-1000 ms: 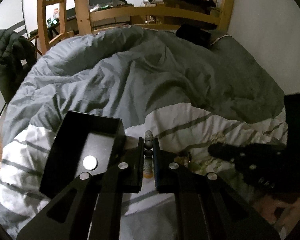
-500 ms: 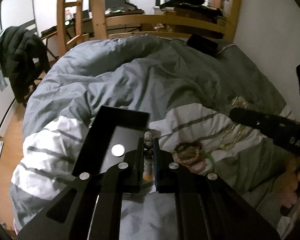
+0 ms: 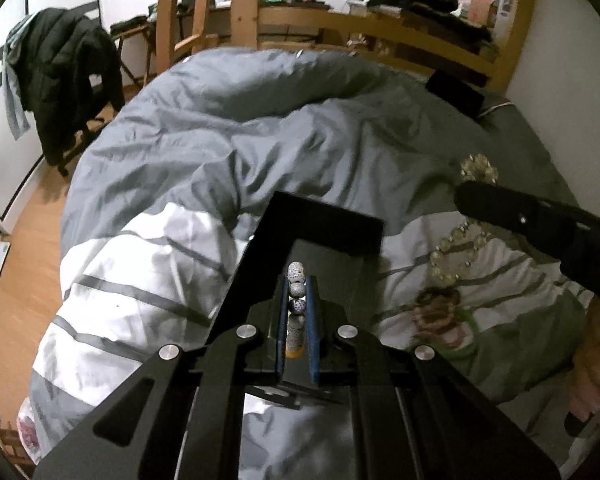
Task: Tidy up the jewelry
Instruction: 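Lift a pearl bracelet with the right tool and drop it into the box held by the left tool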
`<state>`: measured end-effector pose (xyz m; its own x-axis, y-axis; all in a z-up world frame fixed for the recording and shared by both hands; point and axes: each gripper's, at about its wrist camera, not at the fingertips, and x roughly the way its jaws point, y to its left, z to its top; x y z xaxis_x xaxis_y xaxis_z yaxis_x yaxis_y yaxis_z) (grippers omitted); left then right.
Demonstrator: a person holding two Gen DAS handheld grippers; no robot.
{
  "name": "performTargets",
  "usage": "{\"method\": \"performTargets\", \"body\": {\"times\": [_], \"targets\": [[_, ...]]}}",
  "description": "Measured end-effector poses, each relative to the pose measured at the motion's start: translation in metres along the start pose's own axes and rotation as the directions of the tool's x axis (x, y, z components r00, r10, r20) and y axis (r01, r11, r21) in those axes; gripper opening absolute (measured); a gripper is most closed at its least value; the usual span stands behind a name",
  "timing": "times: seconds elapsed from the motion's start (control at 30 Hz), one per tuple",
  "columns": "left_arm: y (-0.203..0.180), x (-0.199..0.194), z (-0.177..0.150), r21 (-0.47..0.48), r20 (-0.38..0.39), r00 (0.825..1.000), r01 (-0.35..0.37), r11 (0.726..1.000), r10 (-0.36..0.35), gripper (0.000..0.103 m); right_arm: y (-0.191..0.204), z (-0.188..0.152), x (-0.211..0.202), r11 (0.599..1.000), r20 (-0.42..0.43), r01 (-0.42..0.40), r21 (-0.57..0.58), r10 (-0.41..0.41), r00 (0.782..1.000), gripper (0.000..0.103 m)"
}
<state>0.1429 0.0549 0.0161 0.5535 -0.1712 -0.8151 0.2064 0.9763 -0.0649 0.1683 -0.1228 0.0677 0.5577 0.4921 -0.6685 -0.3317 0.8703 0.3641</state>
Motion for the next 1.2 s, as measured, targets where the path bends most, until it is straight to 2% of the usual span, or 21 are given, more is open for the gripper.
{"method": "performTargets", "body": {"times": [0.23,0.33,0.57,0.63,0.67,0.7,0.73,0.8,0.83,0.9,1.03,1.2], "targets": [[0.021,0.039,0.002,-0.043,-0.094,0.995,-0.016,0.999,0.012,0.008,0.001,0.001,0.061,1.000,-0.081,-0.004,-0.019,0.002,0.997,0.008],[0.024,0.048,0.004,-0.051,-0.110,0.994,-0.018,0.999,0.012,0.008,-0.004,-0.003,0.084,1.000,-0.115,-0.008,-0.003,0.007,0.993,0.008],[0.030,0.051,0.009,-0.080,-0.111,0.994,-0.005,0.997,-0.004,0.009,-0.014,-0.010,0.112,0.999,-0.181,-0.023,0.029,0.027,0.983,0.010],[0.032,0.047,0.010,-0.092,-0.097,0.995,-0.001,0.996,-0.008,0.012,-0.013,-0.010,0.111,0.999,-0.182,-0.027,0.030,0.032,0.983,0.010],[0.033,0.044,0.010,-0.096,-0.091,0.996,-0.011,0.995,0.002,0.014,-0.013,-0.010,0.110,0.999,-0.181,-0.029,0.030,0.034,0.983,0.014],[0.034,0.043,0.010,-0.099,-0.085,0.996,-0.013,0.995,0.005,0.024,-0.013,-0.009,0.107,0.999,-0.174,-0.026,0.035,0.031,0.984,0.023],[0.035,0.039,0.011,-0.105,-0.070,0.998,-0.013,0.994,0.006,0.036,-0.013,-0.008,0.104,0.999,-0.163,-0.027,0.039,0.033,0.986,0.029],[0.036,0.031,0.012,-0.109,-0.041,0.999,-0.018,0.994,0.013,0.048,-0.014,-0.005,0.094,0.999,-0.138,-0.026,0.046,0.032,0.990,0.052],[0.036,0.026,0.013,-0.108,-0.022,1.000,-0.014,0.994,0.012,0.059,-0.015,-0.004,0.087,0.998,-0.118,-0.029,0.053,0.035,0.992,0.058],[0.034,0.019,0.014,-0.108,0.014,1.000,-0.005,0.994,0.007,0.075,-0.019,-0.001,0.072,0.998,-0.092,-0.010,0.058,0.015,0.996,0.070],[0.020,0.004,0.017,-0.085,0.074,0.997,0.046,0.995,-0.039,0.085,-0.033,0.004,0.037,0.997,-0.039,0.021,0.073,-0.018,0.999,0.089],[-0.004,-0.003,0.015,-0.032,0.099,0.993,0.061,0.998,-0.057,0.088,-0.045,0.000,-0.018,0.995,0.011,0.086,0.041,-0.086,0.996,0.093]]}}
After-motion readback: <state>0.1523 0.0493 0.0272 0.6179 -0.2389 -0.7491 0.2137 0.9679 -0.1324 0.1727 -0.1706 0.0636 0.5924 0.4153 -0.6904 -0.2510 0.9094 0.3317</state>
